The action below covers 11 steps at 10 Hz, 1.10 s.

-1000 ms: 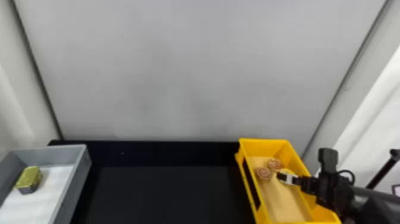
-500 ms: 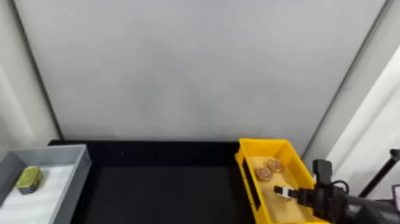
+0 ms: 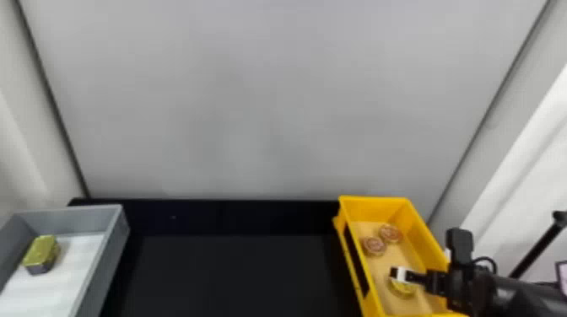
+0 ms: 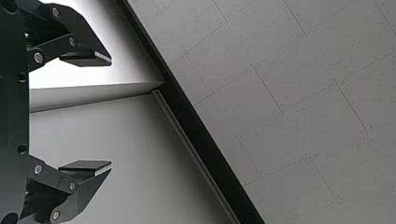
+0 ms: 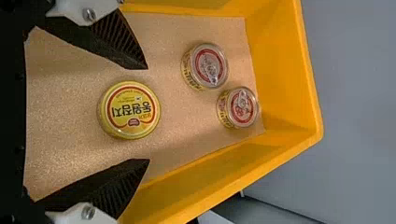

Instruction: Pick up the round yellow can and place it in the yellow rectangular box

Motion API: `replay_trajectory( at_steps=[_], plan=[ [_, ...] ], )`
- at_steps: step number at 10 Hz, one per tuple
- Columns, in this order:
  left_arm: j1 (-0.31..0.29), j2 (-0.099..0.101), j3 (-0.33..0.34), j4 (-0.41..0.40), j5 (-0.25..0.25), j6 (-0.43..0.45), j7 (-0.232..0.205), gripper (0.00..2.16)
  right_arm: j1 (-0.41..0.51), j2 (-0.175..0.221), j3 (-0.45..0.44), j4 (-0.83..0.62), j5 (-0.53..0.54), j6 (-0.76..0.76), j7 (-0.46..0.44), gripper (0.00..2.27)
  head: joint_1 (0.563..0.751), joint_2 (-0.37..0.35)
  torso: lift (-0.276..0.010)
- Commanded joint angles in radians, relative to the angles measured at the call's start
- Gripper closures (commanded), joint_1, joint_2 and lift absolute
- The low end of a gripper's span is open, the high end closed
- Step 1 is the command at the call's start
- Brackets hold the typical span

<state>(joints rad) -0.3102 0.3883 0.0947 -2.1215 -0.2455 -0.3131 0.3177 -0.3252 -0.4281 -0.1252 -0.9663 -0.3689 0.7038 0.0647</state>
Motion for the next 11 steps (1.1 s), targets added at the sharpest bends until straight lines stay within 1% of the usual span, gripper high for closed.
replay_trajectory(
  at_steps=[1,2,3,4,5,6,7,8,9,10,11],
  plan=[
    [0.000,0.000,0.000,0.000,0.000,0.002,0.000,0.45,0.002,0.000,-0.007,-0.037,-0.007,-0.056,0.009,0.00,0.563,-0.169,0.000],
    [0.000,-0.002,0.000,0.000,0.000,0.006,0.000,0.45,0.000,0.000,-0.025,-0.107,-0.007,-0.125,0.006,0.00,0.563,-0.169,0.000],
    [0.002,-0.006,0.004,0.000,0.000,0.006,-0.003,0.45,0.002,-0.003,-0.057,-0.227,-0.007,-0.145,-0.037,0.00,0.563,-0.169,0.000],
    [0.008,-0.011,0.013,-0.003,0.000,0.006,-0.002,0.45,0.011,-0.018,-0.090,-0.391,-0.002,-0.179,-0.102,0.00,0.563,-0.169,0.000],
    [0.014,-0.012,0.022,-0.003,0.000,0.009,-0.002,0.45,0.031,-0.044,-0.109,-0.563,-0.001,-0.254,-0.207,0.00,0.563,-0.169,0.000],
    [0.019,-0.012,0.034,-0.006,0.000,0.011,-0.002,0.45,0.034,-0.066,-0.116,-0.720,0.028,-0.326,-0.336,0.00,0.563,-0.169,0.000],
    [0.020,-0.015,0.040,-0.006,0.000,0.011,-0.002,0.45,0.029,-0.078,-0.114,-0.859,0.094,-0.392,-0.447,0.00,0.563,-0.169,0.000],
    [0.020,-0.014,0.045,-0.006,-0.005,0.011,-0.002,0.45,-0.008,-0.072,-0.114,-0.999,0.242,-0.432,-0.519,0.01,0.563,-0.169,0.000],
    [0.019,-0.012,0.056,-0.006,-0.009,0.012,-0.002,0.45,-0.066,-0.070,-0.113,-1.082,0.329,-0.444,-0.517,0.01,0.563,-0.169,0.000],
    [0.019,-0.005,0.066,-0.011,-0.009,0.016,-0.002,0.45,-0.117,-0.080,-0.100,-1.132,0.357,-0.480,-0.511,0.01,0.563,-0.169,0.000],
    [0.019,0.002,0.077,-0.015,-0.018,0.017,-0.002,0.45,-0.147,-0.104,-0.083,-1.192,0.389,-0.492,-0.506,0.01,0.563,-0.169,0.000]
  ],
)
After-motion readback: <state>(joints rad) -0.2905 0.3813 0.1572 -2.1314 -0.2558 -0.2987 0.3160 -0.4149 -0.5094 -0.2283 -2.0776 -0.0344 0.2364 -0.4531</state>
